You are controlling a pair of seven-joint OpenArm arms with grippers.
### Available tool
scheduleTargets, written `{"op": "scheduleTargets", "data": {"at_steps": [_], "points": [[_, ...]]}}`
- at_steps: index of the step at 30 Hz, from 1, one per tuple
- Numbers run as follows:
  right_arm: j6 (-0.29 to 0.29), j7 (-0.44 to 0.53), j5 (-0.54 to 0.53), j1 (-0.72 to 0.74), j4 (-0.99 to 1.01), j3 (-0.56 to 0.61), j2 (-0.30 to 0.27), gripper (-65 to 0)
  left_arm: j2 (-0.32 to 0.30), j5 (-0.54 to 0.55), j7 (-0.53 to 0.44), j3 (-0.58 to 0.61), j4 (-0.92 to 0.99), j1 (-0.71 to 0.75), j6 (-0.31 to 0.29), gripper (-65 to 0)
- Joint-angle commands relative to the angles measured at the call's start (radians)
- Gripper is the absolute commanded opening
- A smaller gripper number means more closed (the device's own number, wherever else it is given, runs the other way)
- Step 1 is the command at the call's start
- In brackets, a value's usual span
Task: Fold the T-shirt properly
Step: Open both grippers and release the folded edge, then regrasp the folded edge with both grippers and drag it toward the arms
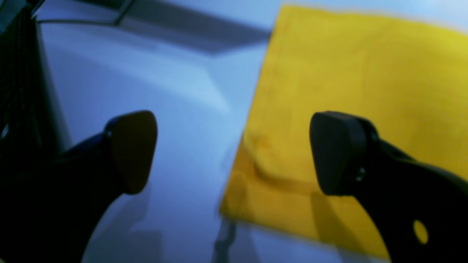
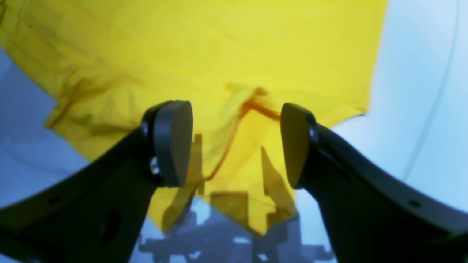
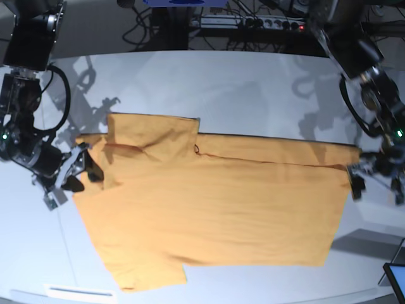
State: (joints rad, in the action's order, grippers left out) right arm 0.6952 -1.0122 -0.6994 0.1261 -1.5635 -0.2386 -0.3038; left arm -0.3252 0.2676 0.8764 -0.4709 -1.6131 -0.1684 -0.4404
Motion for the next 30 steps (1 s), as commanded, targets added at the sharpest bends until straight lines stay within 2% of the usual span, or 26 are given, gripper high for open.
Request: {"op": "scheduleTargets", "data": {"at_steps": [1, 3, 5, 7, 8, 11, 15, 16, 19, 25, 30], "points": [[0.003, 0.008, -0.019, 0.008, -0.027, -0.005, -0.015, -29.3, -0.01, 0.009, -0.021, 0.002, -0.049, 0.026, 0.005, -8.2], [0.003, 0.002, -0.021, -0.021, -0.048, -0.005, -0.008, -35.3, -0.005, 0.009, -0.024, 0.005, -0.08, 0.085, 0.005, -21.8], [0.003, 0.003, -0.018, -0.042, -0.064, -0.005, 0.005, -46.4, 0.005, 0.009, -0.027, -0.002, -0.079, 0.122, 0.005, -35.8], [0.003, 0.003, -0.016, -0.049, -0.073, -0.005, 0.012, -60.5, 0.008, 0.008, -0.044, -0.004, -0.079, 0.139, 0.005, -45.0], [0.003, 0.003, -0.016, -0.049, -0.073, -0.005, 0.013, -65.0, 0.008, 0.0, -0.062, -0.004, -0.077, 0.146, 0.005, -47.4], [0.003, 0.003, -0.018, -0.049, -0.076, -0.005, 0.015, -63.3, 0.008, -0.001, -0.121, -0.004, -0.082, 0.16, 0.005, -52.1], [0.003, 0.003, -0.018, -0.049, -0.074, -0.005, 0.016, -64.7, 0.013, -0.001, -0.176, 0.005, -0.079, 0.154, 0.005, -63.2], [0.003, 0.003, -0.018, -0.049, -0.073, -0.005, 0.016, -64.7, 0.015, -0.001, -0.184, 0.005, -0.079, 0.152, 0.005, -65.0], [0.003, 0.003, -0.016, -0.056, -0.07, -0.005, 0.028, -64.7, 0.03, -0.003, -0.19, 0.018, -0.046, 0.115, 0.005, -65.0], [0.003, 0.003, -0.018, -0.09, -0.076, -0.003, 0.055, -64.7, 0.03, -0.003, -0.19, 0.021, 0.15, 0.005, 0.005, -65.0], [0.003, 0.002, -0.018, -0.108, -0.076, -0.003, 0.062, -64.7, 0.028, -0.003, -0.19, 0.021, 0.208, -0.007, 0.005, -65.0]]}}
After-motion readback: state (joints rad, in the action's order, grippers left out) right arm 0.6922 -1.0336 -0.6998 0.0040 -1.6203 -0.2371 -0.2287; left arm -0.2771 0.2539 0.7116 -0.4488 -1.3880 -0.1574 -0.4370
